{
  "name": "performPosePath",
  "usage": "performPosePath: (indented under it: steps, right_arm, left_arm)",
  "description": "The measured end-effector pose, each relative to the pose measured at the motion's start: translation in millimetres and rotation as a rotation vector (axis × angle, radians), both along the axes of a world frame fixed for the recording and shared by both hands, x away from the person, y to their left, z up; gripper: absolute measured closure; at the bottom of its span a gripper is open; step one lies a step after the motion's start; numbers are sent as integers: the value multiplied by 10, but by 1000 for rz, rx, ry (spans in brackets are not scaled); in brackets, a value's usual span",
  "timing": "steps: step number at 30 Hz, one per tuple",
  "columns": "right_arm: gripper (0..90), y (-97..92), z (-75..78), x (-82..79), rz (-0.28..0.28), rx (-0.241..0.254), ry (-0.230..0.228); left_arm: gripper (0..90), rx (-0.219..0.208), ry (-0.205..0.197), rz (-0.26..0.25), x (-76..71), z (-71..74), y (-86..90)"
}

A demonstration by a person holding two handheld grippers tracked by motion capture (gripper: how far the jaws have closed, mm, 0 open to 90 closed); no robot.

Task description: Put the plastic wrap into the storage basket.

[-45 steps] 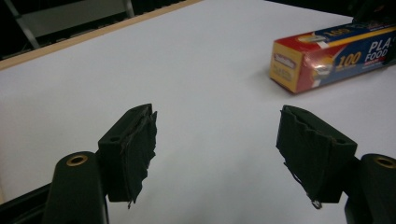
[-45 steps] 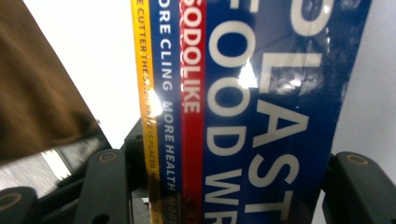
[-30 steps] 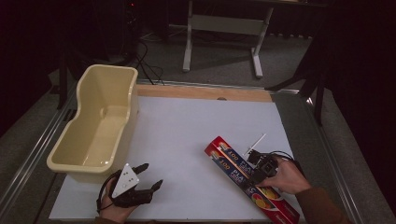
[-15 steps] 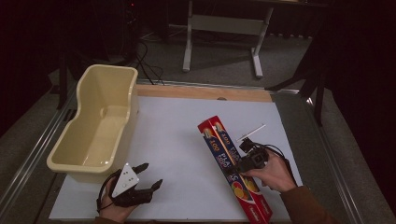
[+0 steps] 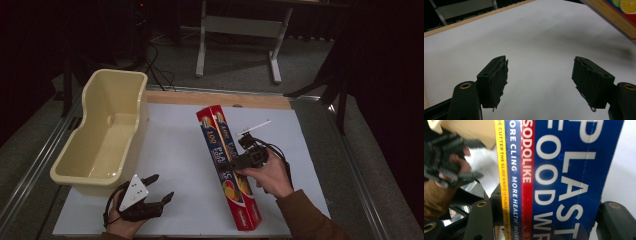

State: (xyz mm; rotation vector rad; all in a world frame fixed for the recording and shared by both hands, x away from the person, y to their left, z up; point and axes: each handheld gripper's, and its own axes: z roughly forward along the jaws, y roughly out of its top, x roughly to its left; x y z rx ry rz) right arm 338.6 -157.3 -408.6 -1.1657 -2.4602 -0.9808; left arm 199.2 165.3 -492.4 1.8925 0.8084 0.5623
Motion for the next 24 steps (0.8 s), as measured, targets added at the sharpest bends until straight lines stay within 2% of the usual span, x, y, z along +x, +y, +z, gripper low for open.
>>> performPosePath:
  steps: [4,12,17,22,24]
  right_arm:
    - [401,158,-14,120,0,30,11]
    - [401,358,-11,344,-49,61,41]
    - [401,413,54,456,-72,77,40]
    - [401,441,136,564,-105,114,43]
    - [401,444,161,610,-115,136,56]
  left_arm:
    - [285,-3,-3,5,2,2,6]
    - [263,-2,-3,17,11,1,6]
    - [263,3,-5,17,8,1,-1]
    - [263,0,-3,13,10,2,-4]
    - [264,1,-3,9,11,3,-6]
